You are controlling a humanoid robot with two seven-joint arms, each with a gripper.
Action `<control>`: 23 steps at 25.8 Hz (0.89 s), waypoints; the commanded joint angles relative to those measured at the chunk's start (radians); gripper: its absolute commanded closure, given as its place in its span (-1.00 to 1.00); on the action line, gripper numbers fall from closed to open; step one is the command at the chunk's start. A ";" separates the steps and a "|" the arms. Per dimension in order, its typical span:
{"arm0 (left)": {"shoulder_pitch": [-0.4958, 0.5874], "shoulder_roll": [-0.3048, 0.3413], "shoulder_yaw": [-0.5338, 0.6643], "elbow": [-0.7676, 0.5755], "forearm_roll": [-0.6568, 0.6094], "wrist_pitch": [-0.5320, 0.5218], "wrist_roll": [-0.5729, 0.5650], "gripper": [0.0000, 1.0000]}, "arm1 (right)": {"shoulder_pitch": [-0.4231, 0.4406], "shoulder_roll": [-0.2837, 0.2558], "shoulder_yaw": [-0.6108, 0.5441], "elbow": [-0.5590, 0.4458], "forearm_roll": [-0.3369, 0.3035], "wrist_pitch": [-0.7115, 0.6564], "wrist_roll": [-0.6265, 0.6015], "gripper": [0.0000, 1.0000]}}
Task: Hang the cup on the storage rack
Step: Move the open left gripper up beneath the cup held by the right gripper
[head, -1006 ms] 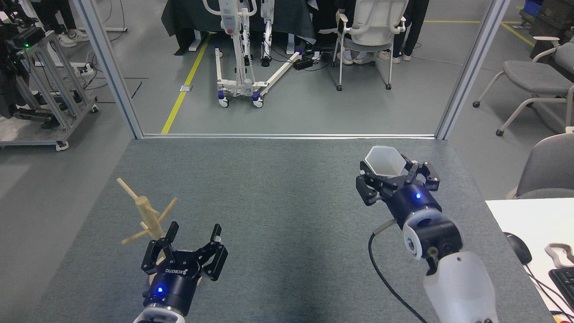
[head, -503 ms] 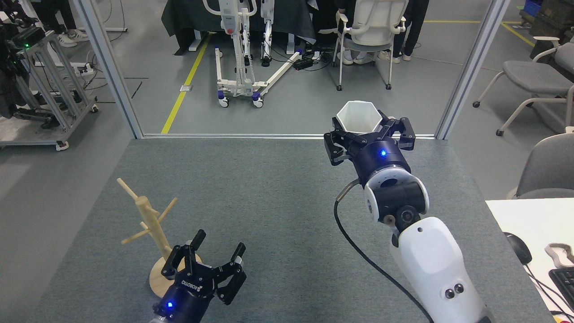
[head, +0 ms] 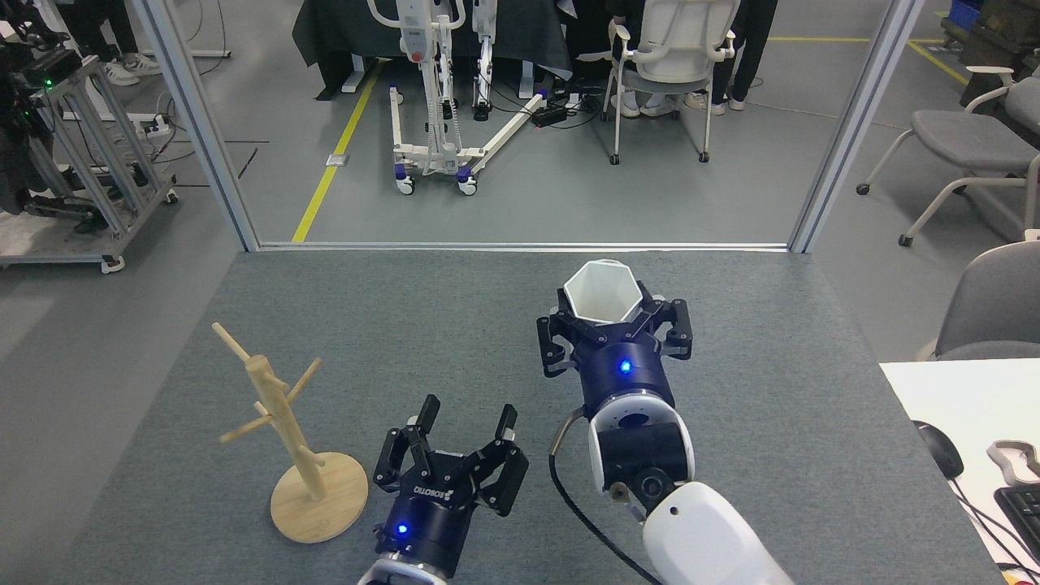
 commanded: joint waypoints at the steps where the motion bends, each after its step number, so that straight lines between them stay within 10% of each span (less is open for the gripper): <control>1: -0.021 -0.072 -0.079 0.036 -0.004 0.155 -0.004 -0.99 | 0.021 0.018 0.005 0.003 0.022 0.010 -0.002 1.00; 23: -0.153 -0.162 -0.154 0.196 -0.145 0.277 -0.125 -0.98 | -0.171 0.046 -0.009 0.044 0.020 -0.007 0.100 1.00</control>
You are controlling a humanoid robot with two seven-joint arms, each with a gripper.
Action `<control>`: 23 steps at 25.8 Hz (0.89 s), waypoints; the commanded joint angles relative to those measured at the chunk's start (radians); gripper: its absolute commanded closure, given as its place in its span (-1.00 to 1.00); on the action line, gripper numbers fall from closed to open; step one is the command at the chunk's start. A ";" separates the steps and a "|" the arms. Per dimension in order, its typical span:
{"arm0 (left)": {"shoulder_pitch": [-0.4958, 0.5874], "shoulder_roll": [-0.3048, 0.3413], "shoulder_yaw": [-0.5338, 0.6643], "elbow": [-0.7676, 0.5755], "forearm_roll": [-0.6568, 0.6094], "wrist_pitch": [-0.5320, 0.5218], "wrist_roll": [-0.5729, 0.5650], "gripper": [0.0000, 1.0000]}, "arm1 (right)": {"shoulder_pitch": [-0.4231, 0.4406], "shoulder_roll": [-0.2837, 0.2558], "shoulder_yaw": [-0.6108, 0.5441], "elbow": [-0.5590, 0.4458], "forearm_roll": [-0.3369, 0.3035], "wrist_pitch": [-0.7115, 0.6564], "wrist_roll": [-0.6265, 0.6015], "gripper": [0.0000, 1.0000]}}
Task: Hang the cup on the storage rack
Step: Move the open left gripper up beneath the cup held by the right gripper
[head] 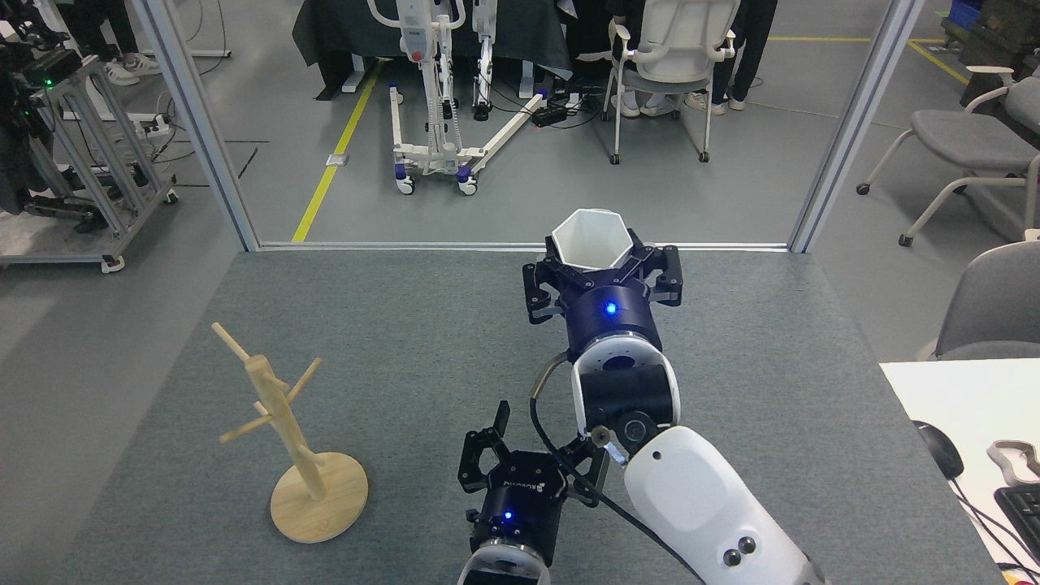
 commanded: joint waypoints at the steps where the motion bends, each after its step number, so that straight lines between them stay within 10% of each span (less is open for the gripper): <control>1: -0.040 -0.002 0.000 0.002 -0.007 0.021 -0.011 -0.98 | -0.016 0.005 0.000 0.002 0.001 -0.001 0.018 1.00; 23: -0.172 -0.006 -0.002 0.034 0.008 0.006 -0.044 -0.98 | -0.010 0.031 0.000 0.056 -0.001 0.011 0.007 1.00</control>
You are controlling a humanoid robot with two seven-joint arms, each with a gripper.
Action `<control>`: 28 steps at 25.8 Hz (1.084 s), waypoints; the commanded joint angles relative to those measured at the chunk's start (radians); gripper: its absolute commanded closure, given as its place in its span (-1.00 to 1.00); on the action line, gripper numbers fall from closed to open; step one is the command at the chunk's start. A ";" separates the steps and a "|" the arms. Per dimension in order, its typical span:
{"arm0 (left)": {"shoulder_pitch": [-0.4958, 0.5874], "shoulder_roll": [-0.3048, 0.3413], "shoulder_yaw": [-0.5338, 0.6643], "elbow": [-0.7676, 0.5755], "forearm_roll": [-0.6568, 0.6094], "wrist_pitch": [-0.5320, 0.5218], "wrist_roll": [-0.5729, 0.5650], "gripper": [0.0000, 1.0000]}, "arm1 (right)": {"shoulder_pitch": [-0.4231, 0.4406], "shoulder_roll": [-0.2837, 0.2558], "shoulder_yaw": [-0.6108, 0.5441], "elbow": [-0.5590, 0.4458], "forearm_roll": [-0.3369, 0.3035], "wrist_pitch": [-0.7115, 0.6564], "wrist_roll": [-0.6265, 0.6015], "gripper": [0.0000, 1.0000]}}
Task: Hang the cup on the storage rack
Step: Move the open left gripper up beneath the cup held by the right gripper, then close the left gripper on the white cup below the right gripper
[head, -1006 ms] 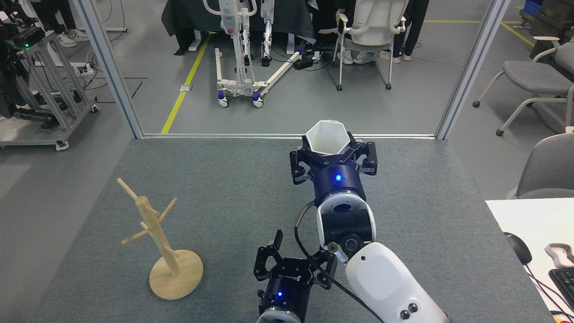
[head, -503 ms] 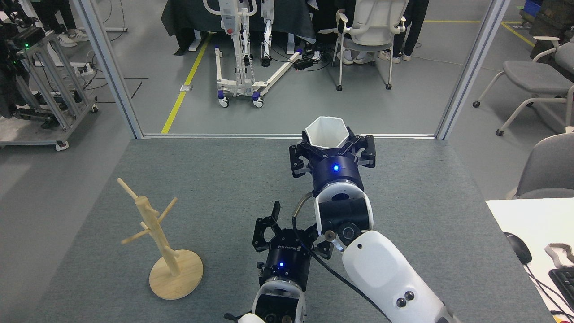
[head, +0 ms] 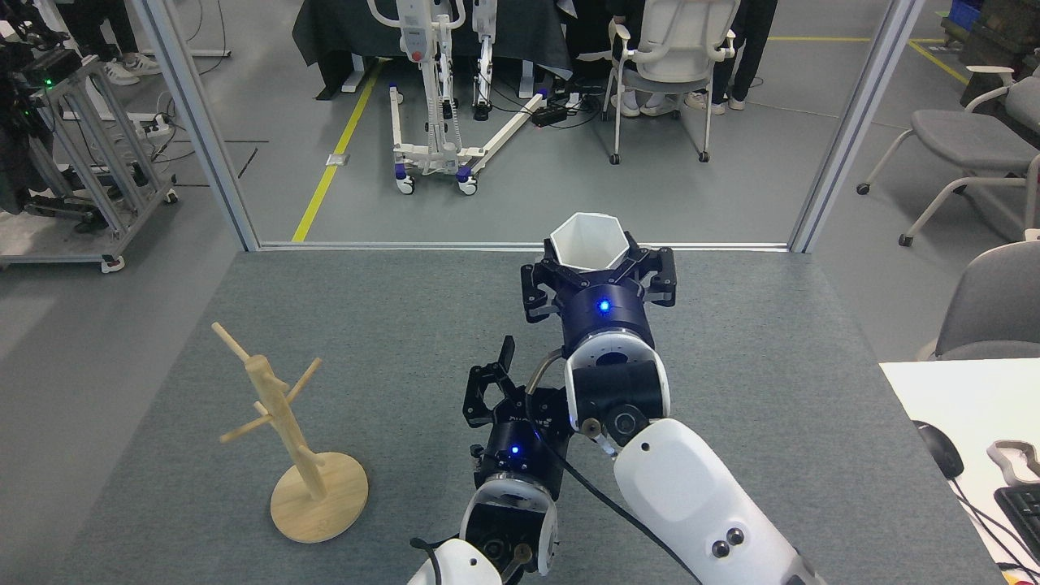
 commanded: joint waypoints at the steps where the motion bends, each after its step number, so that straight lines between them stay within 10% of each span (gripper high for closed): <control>1: -0.022 0.000 -0.002 0.021 0.007 -0.009 -0.001 -0.98 | 0.000 0.018 0.002 0.000 0.000 0.002 0.001 1.00; 28: -0.204 -0.003 0.003 0.185 0.041 -0.035 -0.024 -0.98 | 0.016 0.022 0.002 0.003 -0.003 0.003 0.006 1.00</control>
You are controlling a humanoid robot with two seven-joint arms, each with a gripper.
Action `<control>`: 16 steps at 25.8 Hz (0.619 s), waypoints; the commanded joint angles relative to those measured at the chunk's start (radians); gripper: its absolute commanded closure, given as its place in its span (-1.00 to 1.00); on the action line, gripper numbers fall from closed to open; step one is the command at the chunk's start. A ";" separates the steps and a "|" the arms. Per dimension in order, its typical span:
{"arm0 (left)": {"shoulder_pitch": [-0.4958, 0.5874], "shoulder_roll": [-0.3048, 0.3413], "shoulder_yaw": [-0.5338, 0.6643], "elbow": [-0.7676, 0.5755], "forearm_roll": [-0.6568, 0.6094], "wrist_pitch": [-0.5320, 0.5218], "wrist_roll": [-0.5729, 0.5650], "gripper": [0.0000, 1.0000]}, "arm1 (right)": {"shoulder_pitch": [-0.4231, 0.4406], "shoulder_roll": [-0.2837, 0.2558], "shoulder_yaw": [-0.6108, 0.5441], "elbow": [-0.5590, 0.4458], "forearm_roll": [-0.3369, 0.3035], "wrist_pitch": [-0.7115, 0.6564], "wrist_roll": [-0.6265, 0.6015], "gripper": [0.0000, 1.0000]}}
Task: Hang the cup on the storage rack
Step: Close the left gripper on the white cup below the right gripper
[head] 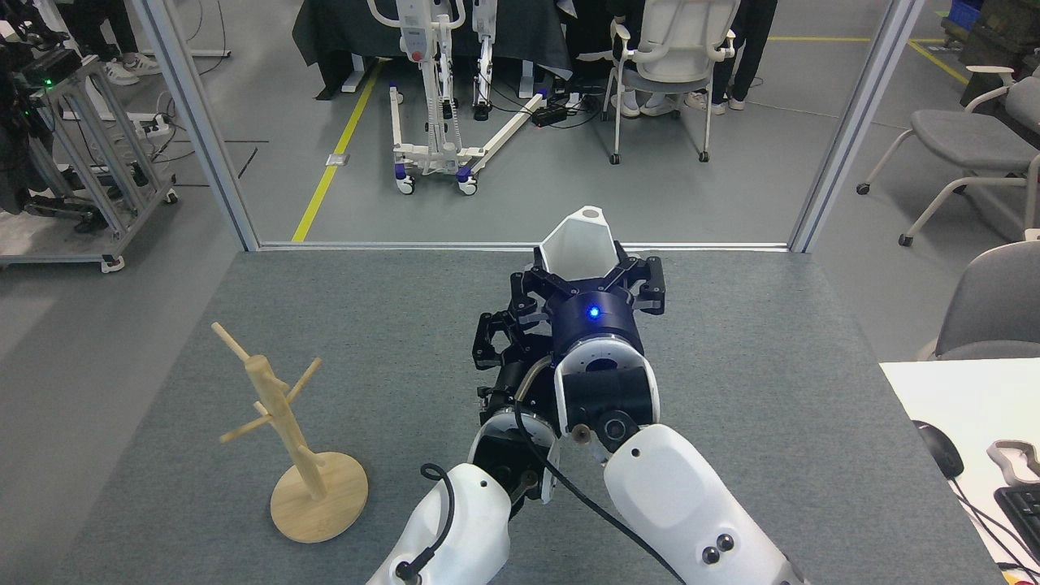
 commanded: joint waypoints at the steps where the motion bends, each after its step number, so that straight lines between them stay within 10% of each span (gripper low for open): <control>1: -0.006 0.002 0.001 0.001 0.001 -0.006 -0.001 -0.98 | 0.002 0.001 0.000 0.000 -0.001 0.002 0.003 1.00; 16: 0.012 0.000 -0.010 0.007 0.000 -0.046 -0.001 -0.99 | 0.001 0.021 0.000 0.000 -0.002 0.003 0.010 1.00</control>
